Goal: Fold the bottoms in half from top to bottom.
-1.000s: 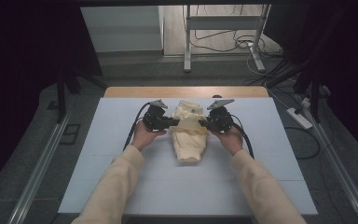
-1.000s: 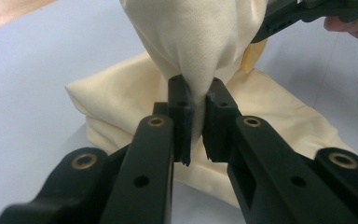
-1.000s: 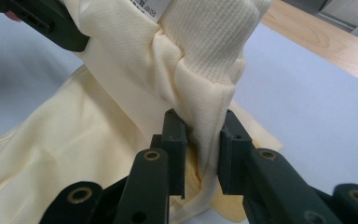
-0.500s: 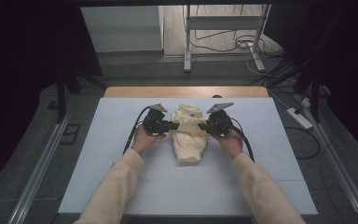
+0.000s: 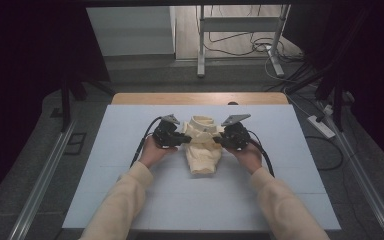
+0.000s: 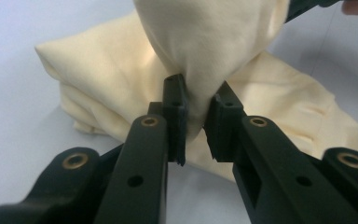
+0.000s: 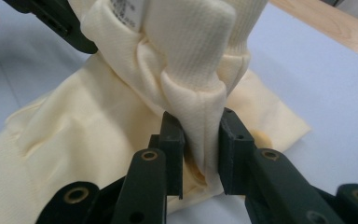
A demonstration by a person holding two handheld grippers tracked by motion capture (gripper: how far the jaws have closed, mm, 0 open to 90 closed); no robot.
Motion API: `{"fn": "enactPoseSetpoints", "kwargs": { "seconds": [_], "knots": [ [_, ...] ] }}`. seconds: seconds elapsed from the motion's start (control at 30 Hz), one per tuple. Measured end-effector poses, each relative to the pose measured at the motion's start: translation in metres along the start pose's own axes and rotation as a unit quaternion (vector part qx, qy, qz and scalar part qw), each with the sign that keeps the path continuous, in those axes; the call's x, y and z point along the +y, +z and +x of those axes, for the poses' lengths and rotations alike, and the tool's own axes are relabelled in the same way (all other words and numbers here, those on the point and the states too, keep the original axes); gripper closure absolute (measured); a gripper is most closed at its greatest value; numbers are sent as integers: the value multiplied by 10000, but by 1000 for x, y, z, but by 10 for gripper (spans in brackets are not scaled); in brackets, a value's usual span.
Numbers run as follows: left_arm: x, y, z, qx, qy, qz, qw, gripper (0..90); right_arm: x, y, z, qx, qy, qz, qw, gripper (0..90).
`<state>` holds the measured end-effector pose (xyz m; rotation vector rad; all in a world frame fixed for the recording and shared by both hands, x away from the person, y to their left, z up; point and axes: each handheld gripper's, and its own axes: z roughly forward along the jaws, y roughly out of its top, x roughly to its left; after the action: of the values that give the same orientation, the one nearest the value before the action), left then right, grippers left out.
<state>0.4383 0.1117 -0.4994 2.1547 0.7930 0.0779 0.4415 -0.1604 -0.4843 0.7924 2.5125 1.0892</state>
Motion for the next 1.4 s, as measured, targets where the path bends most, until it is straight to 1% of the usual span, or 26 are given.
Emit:
{"fn": "enactPoseSetpoints", "kwargs": {
  "seconds": [0.13, 0.3, 0.4, 0.47, 0.53, 0.6, 0.67, 0.7, 0.73, 0.77, 0.8, 0.87, 0.93, 0.97, 1.03, 1.1, 1.2, 1.3, 1.37, 1.4],
  "knots": [
    [-5, 2, -2, -3, 0, 4, 10000, 757, -4, -1, 4, 60, 0, 26, 10000, 722],
    [-8, 4, -3, -21, 3, 23, 10000, 748, -9, 0, 6, 143, 79, 44, 9999, 717],
    [-11, 6, -3, -31, -1, 43, 10000, 744, -11, 0, 10, 127, 5, 92, 9999, 712],
    [-12, 7, -3, -37, -5, 43, 10000, 740, -13, 0, 11, 136, 5, 89, 9999, 712],
    [-13, 7, -4, -86, -67, 11, 9999, 724, -14, 0, 11, 150, 6, 95, 9998, 703],
    [-13, 7, -3, -127, -127, -6, 9998, 695, -15, 0, 12, 145, 7, 91, 9999, 674],
    [-12, 5, -3, -171, -190, -40, 9997, 663, -15, -2, 12, 134, 26, 119, 9998, 625],
    [-12, 4, -4, -174, -231, -57, 9996, 607, -13, -3, 12, 113, 61, 121, 9998, 583],
    [-11, 1, -5, -155, -251, -66, 9995, 564, -12, -5, 12, 87, 87, 134, 9998, 560],
    [-9, -3, -7, -96, -270, -83, 9996, 489, -11, -9, 12, 66, 114, 118, 9998, 532],
    [-9, -8, -9, -42, -280, -93, 9996, 440, -10, -13, 12, 76, 158, 96, 9998, 517],
    [-8, -19, -12, -47, -316, -95, 9994, 380, -9, -22, 13, 174, 219, 86, 9996, 482],
    [-9, -30, -16, -22, -303, -143, 9994, 351, -8, -33, 14, 170, 233, 79, 9996, 468],
    [-9, -36, -17, -15, -280, -170, 9995, 345, -8, -39, 15, 161, 261, 43, 9995, 464],
    [-10, -45, -20, 8, -306, -271, 9992, 340, -7, -50, 15, 164, 316, -80, 9993, 455],
    [-9, -50, -22, 120, -307, -286, 9990, 329, -6, -57, 14, 141, 319, -142, 9993, 449],
    [-8, -53, -22, 176, -326, -358, 9987, 323, -1, -58, 14, -3, 297, -97, 9995, 459],
    [-9, -51, -21, 234, -336, -315, 9987, 314, 5, -49, 13, 104, 335, -6, 9994, 558],
    [-9, -49, -20, 279, -342, -239, 9987, 310, 8, -40, 13, 214, 347, 82, 9991, 670],
    [-9, -48, -21, 295, -326, -209, 9988, 308, 10, -36, 13, 238, 341, 93, 9991, 710]
  ]
}}
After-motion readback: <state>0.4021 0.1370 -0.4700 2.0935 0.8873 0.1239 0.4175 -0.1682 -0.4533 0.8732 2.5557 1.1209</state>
